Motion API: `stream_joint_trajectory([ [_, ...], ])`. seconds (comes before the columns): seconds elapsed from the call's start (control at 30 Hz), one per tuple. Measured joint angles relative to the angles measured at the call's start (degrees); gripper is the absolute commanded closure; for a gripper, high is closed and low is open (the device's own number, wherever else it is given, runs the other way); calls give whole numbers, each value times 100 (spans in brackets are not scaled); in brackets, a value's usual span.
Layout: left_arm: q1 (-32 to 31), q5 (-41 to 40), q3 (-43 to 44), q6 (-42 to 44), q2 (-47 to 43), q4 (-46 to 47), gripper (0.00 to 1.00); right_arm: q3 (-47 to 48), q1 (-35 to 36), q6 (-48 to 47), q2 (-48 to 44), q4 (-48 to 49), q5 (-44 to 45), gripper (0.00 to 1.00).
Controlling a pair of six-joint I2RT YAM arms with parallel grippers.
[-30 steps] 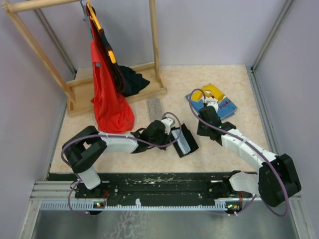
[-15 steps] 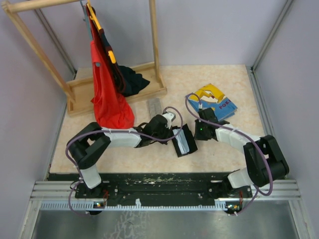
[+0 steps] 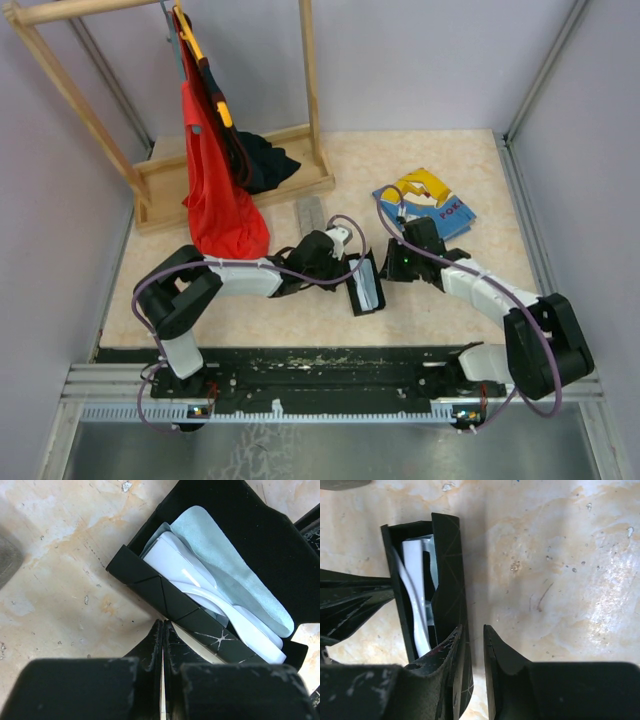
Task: Organize the sunglasses
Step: Close the sunglasses case at the center of the board.
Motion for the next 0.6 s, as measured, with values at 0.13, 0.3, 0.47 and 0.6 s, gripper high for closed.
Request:
stream_joint_trajectory([
  [0.13, 0, 59, -7, -11, 0, 2, 100, 0, 0, 17, -111, 2, -151, 76],
  [0.3, 0, 109, -57, -24, -15, 59, 100, -129, 2, 63, -184, 90, -372, 73],
  [0.47, 0, 160, -90, -79, -22, 107, 100, -256, 22, 127, -212, 210, -595, 64],
  [0.6, 0, 210, -98, -116, -22, 118, 100, -258, 83, 170, -212, 264, -691, 60],
])
